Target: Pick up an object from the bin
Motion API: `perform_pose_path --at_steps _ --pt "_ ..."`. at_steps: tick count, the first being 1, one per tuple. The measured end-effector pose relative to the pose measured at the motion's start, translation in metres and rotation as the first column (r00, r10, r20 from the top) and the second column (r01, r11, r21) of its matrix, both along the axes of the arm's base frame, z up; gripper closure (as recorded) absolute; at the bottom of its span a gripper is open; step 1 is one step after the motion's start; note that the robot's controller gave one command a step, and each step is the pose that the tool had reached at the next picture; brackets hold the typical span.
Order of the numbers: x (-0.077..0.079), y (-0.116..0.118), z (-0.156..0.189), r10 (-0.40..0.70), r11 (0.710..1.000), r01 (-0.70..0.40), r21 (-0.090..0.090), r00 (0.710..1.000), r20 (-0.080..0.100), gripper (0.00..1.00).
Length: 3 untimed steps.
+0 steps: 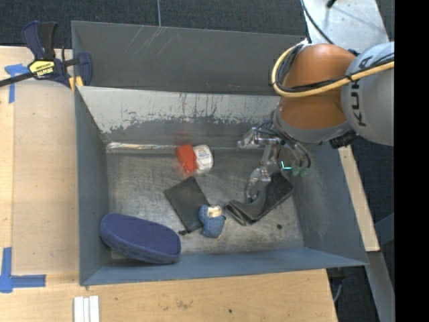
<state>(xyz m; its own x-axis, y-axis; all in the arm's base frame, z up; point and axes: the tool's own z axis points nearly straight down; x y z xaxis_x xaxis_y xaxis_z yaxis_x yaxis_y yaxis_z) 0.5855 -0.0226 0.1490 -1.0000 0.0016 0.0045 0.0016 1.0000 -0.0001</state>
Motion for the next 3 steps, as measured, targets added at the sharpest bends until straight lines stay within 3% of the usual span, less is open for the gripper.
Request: perform_pose_path --at_steps 1,2,3 --pt "-0.099 0.023 -0.074 0.137 0.991 -0.137 -0.001 0.991 0.009 0.0" --pt "-0.069 0.067 -0.075 0.196 0.981 -0.196 -0.004 0.98 0.011 0.0" --pt "-0.066 0.068 -0.073 0.195 0.981 -0.195 -0.003 0.98 0.028 1.0"
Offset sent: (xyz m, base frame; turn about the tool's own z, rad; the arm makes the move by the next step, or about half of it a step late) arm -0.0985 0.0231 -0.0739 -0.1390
